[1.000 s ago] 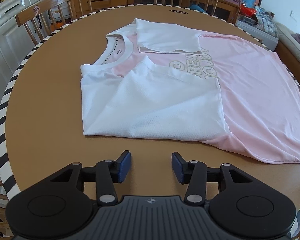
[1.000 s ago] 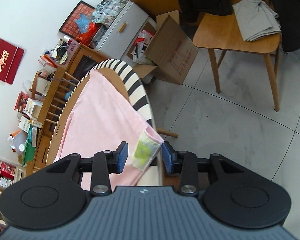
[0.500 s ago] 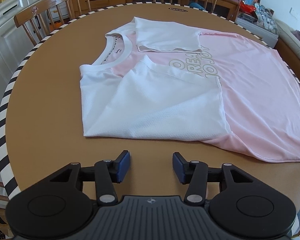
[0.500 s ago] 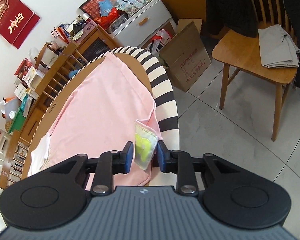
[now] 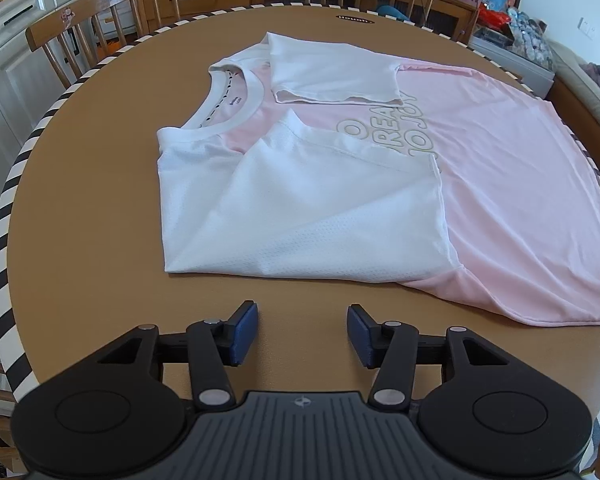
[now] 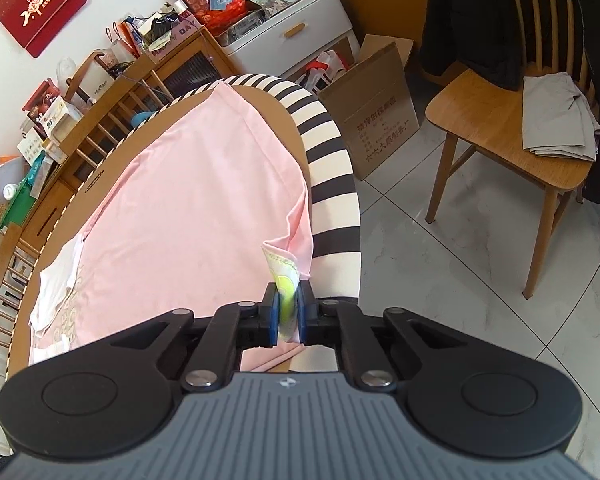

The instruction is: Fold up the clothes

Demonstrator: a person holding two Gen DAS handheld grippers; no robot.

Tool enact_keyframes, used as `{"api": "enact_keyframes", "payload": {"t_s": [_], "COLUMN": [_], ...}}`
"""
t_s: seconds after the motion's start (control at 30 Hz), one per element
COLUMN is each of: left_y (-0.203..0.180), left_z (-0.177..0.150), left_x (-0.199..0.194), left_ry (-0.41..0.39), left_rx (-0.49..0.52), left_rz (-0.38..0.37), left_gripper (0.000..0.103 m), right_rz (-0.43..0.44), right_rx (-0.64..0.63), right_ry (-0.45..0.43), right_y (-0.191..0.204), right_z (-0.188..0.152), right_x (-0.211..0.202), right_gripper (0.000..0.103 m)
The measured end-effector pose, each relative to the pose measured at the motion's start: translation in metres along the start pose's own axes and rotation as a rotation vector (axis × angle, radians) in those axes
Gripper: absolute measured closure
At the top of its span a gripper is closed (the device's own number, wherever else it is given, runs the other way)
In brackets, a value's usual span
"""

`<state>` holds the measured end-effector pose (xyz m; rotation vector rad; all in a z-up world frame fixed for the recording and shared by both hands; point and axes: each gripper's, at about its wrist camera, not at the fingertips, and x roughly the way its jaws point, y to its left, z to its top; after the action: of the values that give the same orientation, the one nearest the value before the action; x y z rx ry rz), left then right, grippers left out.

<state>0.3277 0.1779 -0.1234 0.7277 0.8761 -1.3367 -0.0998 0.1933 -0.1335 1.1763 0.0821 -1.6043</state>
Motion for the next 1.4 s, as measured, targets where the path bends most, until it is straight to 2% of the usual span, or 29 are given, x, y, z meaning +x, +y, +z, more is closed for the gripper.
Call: {"api": "enact_keyframes", "payload": {"t_s": [0.2, 0.33, 0.6, 0.73, 0.8, 0.87, 1.0, 1.2, 1.33, 1.4], "left_y": [0.002, 0.014, 0.062, 0.091, 0.101, 0.108, 0.113, 0.110, 0.108, 0.110], "left_z": [0.001, 0.003, -0.004, -0.014, -0.016, -0.018, -0.018, -0.008, -0.008, -0.013], "left_x": [0.000, -0.001, 0.000, 0.007, 0.010, 0.012, 0.016, 0.018, 0.015, 0.016], "left_ry": [0.003, -0.009, -0.076, -0.109, -0.114, -0.134, -0.167, -0.170, -0.094, -0.050], "left_rx": [-0.021, -0.125, -0.548, -0.846, -0.946, -1.029, -1.102, -1.073, -1.098, -1.201], "left_rz": [-0.004, -0.020, -0.172, -0.277, -0.303, -0.298, -0.270, -0.217, -0.209, -0.229], "left_gripper": [0.048, 0.047, 0.047, 0.047, 0.047, 0.051, 0.054, 0.054, 0.057, 0.057], "right_rz": [-0.004, -0.002, 0.008, 0.018, 0.018, 0.018, 0.026, 0.028, 0.031, 0.033], "right_rx": [-0.014, -0.023, -0.026, -0.009, -0.013, -0.015, -0.004, -0.002, 0.009, 0.013], "right_ry": [0.010, 0.019, 0.030, 0.039, 0.042, 0.044, 0.050, 0.055, 0.060, 0.062], "right_y": [0.000, 0.000, -0.001, -0.004, -0.004, -0.004, -0.005, -0.011, -0.014, -0.014], "right_z": [0.002, 0.004, 0.006, 0.008, 0.009, 0.009, 0.010, 0.012, 0.014, 0.015], "right_x": [0.001, 0.001, 0.001, 0.001, 0.002, 0.001, 0.002, 0.002, 0.002, 0.002], "right_gripper": [0.096, 0.096, 0.096, 0.096, 0.096, 0.096, 0.096, 0.096, 0.096, 0.096]}}
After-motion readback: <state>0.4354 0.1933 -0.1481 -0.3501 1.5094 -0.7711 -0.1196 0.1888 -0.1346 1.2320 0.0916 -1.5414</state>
